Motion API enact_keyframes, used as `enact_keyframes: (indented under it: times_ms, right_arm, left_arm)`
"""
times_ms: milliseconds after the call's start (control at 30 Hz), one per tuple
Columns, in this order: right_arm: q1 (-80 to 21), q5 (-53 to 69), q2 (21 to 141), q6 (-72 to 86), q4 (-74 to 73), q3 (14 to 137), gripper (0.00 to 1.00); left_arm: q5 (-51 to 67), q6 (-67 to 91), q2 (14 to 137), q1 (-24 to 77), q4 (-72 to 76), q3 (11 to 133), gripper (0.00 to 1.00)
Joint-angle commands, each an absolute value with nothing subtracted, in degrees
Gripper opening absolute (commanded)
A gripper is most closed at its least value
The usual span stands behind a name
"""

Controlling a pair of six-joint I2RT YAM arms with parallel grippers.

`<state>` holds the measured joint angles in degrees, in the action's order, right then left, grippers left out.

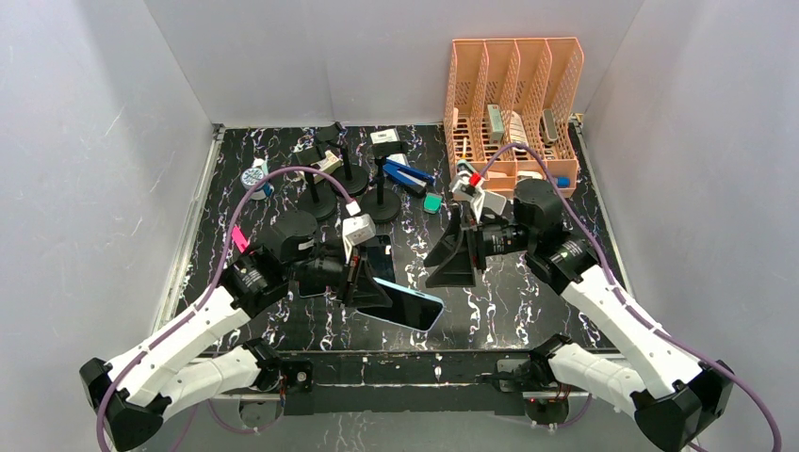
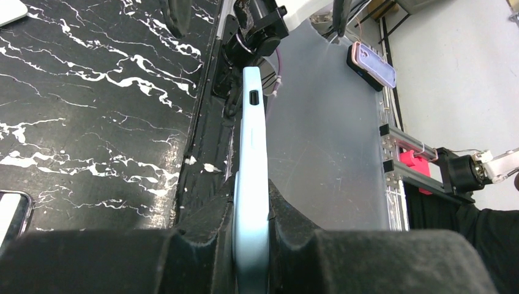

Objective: Remove the phone from the phone stand
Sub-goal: Place the phone at the center of the board.

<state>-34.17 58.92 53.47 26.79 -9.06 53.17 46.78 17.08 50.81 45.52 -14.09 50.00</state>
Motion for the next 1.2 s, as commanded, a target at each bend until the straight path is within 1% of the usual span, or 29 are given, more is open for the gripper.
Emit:
enact_keyframes:
  times_ms: [0, 333, 533, 700, 900, 1167]
  right_arm:
    - [-35.7, 60.64, 55.17, 22.33, -13.12, 55.89, 0.84]
    - [-42.87, 53.63, 58.43, 16.13, -17.74, 57.5, 0.83]
    - [-45.64, 50.95, 59.16, 15.26, -17.46, 57.19, 0.76]
    - [-46.02, 50.86, 58.6, 15.9, -14.65, 56.21, 0.66]
    - [-46.48, 51.15, 59.33, 16.11, -13.84, 55.82, 0.46]
    - [-46.97, 51.35, 59.34, 16.09, -13.46, 55.66, 0.32]
  left_arm:
    - [48.73, 14.37, 50.59, 45.69, -13.33, 53.6, 0.0]
    - [49.51, 13.62, 53.77, 45.67, -13.15, 56.4, 0.0]
    - [49.54, 13.95, 53.64, 45.62, -13.1, 56.06, 0.0]
    - [49.56, 14.28, 53.1, 45.7, -12.99, 55.72, 0.0]
    - [49.52, 14.44, 52.92, 45.7, -12.99, 55.56, 0.0]
    - [49.45, 14.33, 52.99, 45.68, -12.95, 55.6, 0.0]
